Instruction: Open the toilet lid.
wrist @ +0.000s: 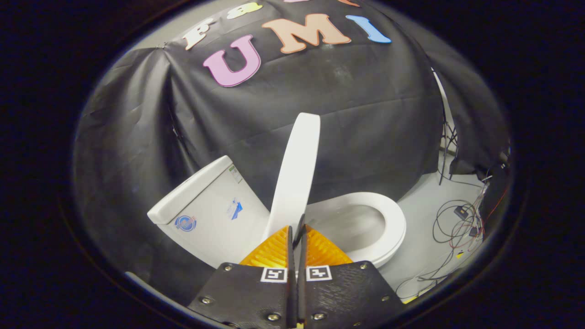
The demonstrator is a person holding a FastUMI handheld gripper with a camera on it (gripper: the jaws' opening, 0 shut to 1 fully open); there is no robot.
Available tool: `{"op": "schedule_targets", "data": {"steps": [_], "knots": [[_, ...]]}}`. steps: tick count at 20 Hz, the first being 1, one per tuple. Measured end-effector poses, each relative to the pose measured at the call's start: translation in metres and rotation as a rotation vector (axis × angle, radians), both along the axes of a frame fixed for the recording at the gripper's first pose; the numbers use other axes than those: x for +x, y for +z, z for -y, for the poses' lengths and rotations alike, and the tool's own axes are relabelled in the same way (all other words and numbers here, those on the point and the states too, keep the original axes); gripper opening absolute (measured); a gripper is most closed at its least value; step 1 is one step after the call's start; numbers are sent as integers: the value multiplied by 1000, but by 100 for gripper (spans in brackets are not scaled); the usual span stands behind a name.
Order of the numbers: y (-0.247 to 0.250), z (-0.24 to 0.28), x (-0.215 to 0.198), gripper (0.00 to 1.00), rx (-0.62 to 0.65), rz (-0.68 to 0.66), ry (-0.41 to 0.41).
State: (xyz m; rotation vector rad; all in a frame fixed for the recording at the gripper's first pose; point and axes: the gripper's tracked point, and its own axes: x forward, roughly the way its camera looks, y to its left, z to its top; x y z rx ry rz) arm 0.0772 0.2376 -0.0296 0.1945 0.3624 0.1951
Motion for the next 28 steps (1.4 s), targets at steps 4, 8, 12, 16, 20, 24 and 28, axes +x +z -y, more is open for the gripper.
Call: {"op": "schedule_targets", "data": {"steps": [4, 8, 12, 16, 20, 24, 28], "knots": [[7, -15, -2, 1, -43, 29, 19], [14, -33, -7, 1, -104, 61, 42], [20, -47, -9, 1, -148, 87, 60], [22, -69, -8, 2, -205, 113, 80], [25, -84, -12, 1, -252, 133, 98], [30, -101, -10, 1, -265, 149, 111], [29, -122, -13, 2, -315, 182, 130]]}}
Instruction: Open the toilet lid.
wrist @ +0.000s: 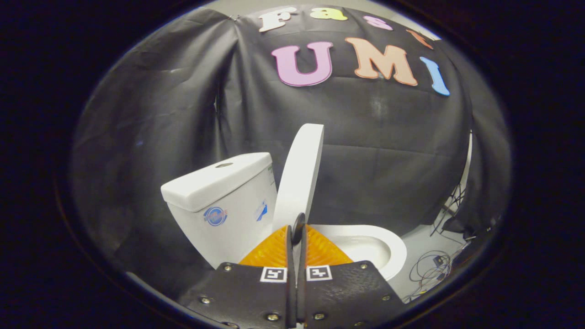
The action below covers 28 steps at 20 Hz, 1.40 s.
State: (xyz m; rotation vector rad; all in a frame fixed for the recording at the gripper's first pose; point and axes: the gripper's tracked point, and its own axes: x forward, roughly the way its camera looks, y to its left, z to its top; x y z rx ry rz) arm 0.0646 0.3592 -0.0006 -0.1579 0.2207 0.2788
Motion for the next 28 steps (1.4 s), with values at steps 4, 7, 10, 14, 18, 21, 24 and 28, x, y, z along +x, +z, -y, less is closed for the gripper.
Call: {"op": "schedule_targets", "data": {"steps": [4, 7, 10, 14, 18, 21, 24, 28], "knots": [[0, -19, -2, 2, -42, 4, 42], [1, -27, -2, 2, -47, -7, 74], [0, -41, -3, 2, -13, -16, 94], [0, -63, -6, 2, -15, 13, 112], [-5, -83, -8, 2, -27, 42, 131], [-9, -95, -8, 3, -1, 46, 137], [-6, -97, -9, 3, -2, 61, 137], [-9, -102, -10, 4, 35, 47, 151]]}}
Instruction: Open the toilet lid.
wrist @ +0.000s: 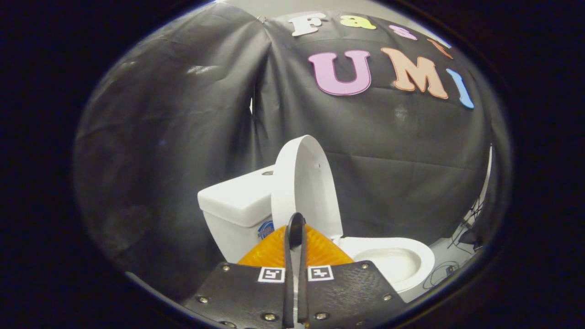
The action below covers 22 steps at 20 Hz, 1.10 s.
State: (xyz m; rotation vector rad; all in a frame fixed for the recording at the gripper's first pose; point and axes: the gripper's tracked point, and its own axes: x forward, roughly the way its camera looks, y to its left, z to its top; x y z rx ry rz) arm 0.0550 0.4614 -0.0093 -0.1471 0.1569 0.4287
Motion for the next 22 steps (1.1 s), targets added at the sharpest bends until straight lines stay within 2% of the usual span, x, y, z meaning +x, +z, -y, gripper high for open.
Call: {"op": "schedule_targets", "data": {"steps": [14, 17, 22], "knots": [[-3, -1, 1, 12, 28, -33, 28], [-8, 0, -5, 17, 46, -83, 60], [-4, 7, -13, 18, 47, -107, 100]]}}
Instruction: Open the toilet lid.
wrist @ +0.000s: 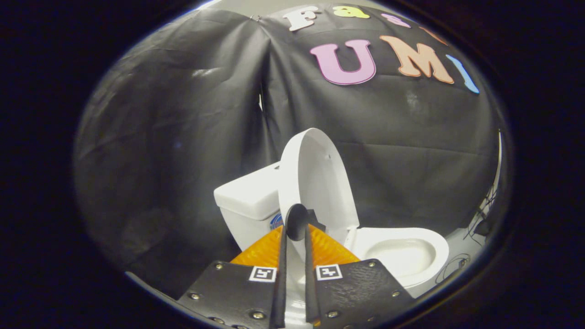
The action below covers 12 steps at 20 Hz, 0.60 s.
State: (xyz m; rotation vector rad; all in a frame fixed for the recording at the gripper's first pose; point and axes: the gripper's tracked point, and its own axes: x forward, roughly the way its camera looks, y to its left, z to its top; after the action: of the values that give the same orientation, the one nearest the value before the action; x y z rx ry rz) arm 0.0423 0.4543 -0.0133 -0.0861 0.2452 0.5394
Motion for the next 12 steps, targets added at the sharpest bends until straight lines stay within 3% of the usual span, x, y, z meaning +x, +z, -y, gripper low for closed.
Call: {"op": "schedule_targets", "data": {"steps": [4, 7, 10, 12], "knots": [[9, 22, 1, 31, 5, 12, -32], [18, 51, 9, 33, 24, 20, -86], [26, 76, 16, 50, 87, -4, -116], [28, 97, 18, 53, 112, -15, -143]]}}
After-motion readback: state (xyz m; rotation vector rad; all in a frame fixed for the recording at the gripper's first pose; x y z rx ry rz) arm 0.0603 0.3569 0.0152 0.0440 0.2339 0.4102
